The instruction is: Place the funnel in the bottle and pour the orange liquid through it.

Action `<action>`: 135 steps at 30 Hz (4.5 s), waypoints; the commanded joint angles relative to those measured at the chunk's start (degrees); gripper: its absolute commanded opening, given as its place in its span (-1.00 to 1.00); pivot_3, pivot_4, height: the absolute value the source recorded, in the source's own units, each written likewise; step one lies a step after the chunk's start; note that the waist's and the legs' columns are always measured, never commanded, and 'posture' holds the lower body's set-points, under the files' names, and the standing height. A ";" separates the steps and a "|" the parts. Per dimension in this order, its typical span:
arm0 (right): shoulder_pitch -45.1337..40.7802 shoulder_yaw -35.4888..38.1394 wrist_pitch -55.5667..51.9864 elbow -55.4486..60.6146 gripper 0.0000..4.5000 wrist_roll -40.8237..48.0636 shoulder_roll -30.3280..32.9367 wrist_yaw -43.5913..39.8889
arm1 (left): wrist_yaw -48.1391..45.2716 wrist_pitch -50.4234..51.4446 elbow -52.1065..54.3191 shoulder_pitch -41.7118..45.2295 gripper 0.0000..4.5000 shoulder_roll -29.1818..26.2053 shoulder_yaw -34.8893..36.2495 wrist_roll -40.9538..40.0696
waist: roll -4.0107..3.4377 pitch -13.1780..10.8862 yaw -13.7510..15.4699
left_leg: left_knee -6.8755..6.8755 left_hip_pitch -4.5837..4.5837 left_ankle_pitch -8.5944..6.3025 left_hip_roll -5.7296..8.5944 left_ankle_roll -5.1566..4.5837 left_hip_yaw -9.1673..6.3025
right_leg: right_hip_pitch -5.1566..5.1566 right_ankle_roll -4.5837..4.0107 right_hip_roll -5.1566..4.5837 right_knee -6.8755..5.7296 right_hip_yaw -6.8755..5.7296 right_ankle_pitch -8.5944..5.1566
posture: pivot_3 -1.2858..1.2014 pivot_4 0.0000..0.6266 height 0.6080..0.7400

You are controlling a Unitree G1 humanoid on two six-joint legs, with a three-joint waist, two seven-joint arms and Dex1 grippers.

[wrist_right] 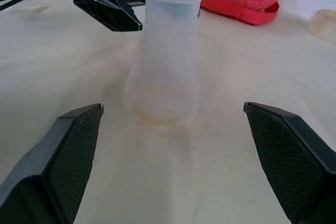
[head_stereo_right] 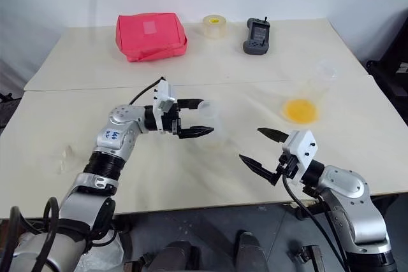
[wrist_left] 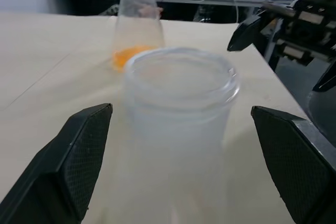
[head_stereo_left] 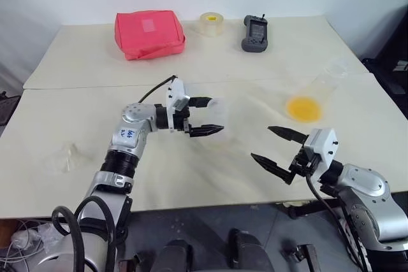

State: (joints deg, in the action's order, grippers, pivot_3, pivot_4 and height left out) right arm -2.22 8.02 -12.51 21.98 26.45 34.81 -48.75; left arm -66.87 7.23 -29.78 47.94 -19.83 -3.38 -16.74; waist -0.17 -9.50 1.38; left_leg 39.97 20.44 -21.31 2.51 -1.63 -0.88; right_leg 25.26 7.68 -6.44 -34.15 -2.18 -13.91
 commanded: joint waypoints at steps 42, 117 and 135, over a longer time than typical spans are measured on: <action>-18.72 -9.12 -1.63 -17.20 1.00 9.78 -2.01 -27.92 | 47.71 14.95 64.84 -76.12 0.99 8.84 49.79 -22.28 | 0.03 -0.03 -0.16 | 0.03 -0.36 -0.42 -0.46 0.24 -0.33 | -0.57 -0.43 -0.18 0.51 0.12 -0.18 | 0.03 -0.52 1.00; -4.13 5.61 -10.96 10.99 1.00 13.58 1.59 1.83 | -5.34 7.03 12.78 4.94 -0.97 -19.91 3.76 -11.20 | 0.02 -0.25 0.20 | 0.11 -0.13 -0.44 -0.23 0.15 -0.13 | -0.44 -0.33 -0.09 0.28 -1.37 -0.13 | 0.03 -0.52 1.00; 3.73 7.61 -7.92 15.77 1.00 12.04 -0.29 7.06 | -18.53 -13.44 -9.19 20.54 -0.97 -11.38 -3.21 2.00 | 0.10 -0.30 0.13 | 0.15 -0.14 -0.52 -0.14 -0.07 -0.01 | -0.48 -0.20 -0.10 0.32 -1.41 -0.05 | 0.03 -0.52 1.00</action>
State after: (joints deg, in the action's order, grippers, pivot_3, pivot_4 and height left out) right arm 1.20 14.06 -22.13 35.18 38.21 34.86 -42.32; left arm -85.26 -5.28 -38.29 66.35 -31.14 -7.99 -15.13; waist -0.07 -9.80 1.51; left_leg 40.14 20.30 -21.83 2.36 -1.73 -0.90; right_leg 24.77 7.50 -6.54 -33.83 -3.58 -13.96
